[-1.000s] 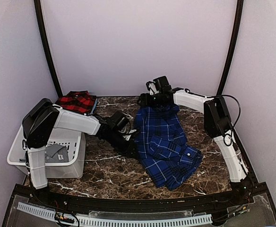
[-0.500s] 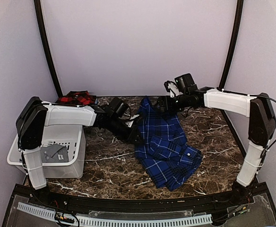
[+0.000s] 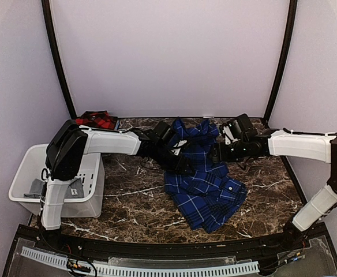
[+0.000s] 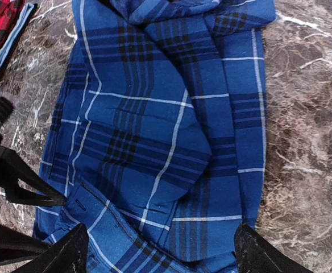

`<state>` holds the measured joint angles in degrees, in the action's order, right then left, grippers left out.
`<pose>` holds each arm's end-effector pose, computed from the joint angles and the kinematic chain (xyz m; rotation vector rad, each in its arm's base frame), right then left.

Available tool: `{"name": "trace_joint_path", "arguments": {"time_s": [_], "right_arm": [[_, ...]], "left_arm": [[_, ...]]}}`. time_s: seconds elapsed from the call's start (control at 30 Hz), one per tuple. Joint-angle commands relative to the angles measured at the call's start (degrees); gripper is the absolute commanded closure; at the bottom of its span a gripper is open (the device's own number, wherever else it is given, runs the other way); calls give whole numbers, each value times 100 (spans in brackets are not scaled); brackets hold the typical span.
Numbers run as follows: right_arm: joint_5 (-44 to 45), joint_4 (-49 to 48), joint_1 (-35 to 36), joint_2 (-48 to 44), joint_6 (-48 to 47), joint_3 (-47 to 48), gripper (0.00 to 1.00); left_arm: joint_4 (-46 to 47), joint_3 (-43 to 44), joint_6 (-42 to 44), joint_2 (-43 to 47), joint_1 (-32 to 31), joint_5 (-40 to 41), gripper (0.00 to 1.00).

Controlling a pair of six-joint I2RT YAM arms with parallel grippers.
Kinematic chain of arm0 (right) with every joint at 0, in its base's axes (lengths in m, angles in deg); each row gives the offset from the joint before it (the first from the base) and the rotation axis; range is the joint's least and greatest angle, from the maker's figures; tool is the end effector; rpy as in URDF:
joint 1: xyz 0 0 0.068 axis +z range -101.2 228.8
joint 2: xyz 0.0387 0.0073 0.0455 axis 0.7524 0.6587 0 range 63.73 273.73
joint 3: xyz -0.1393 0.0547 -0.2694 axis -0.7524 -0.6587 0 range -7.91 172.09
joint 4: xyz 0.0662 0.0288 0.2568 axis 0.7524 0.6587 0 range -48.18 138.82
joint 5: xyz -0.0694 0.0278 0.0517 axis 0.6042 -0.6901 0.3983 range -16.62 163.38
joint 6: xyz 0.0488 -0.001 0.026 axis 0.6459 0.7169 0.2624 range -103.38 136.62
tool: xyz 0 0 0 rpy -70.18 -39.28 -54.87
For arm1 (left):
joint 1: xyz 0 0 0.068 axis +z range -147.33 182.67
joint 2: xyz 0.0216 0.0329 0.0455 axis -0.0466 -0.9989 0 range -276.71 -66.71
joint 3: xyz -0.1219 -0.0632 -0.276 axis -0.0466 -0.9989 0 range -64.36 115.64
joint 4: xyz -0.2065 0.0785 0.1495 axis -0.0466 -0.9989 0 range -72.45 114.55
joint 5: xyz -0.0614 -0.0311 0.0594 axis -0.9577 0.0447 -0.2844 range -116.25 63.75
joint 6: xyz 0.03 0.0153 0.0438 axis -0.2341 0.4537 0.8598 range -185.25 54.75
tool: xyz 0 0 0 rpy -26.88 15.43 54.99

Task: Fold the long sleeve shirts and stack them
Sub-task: Flatten out the crumpled shirt at the center of the board.

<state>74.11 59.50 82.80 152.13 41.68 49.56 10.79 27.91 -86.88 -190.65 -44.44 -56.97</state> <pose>0.2748 0.1849 0.2528 -0.1866 2.4631 0.4462 0.3312 -0.3848 0.2066 0.8405 2.4186 -1.1654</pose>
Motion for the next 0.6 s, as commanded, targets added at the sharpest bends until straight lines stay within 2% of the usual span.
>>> {"name": "trace_joint_path", "arguments": {"time_s": [0.0,0.17,0.33,0.57], "right_arm": [[369,-162,-84,-343,257,-258,15],[420,-183,-109,-517,300,-409,15],[460,-186,-106,-575,306,-447,14],[536,-223,-109,-596,301,-413,13]], "left_arm": [[-60,377,-93,-204,-7,111,41],[-313,530,-81,-210,-18,437,46],[-566,373,-93,54,-15,1288,42],[-346,208,-113,35,-46,650,43]]}}
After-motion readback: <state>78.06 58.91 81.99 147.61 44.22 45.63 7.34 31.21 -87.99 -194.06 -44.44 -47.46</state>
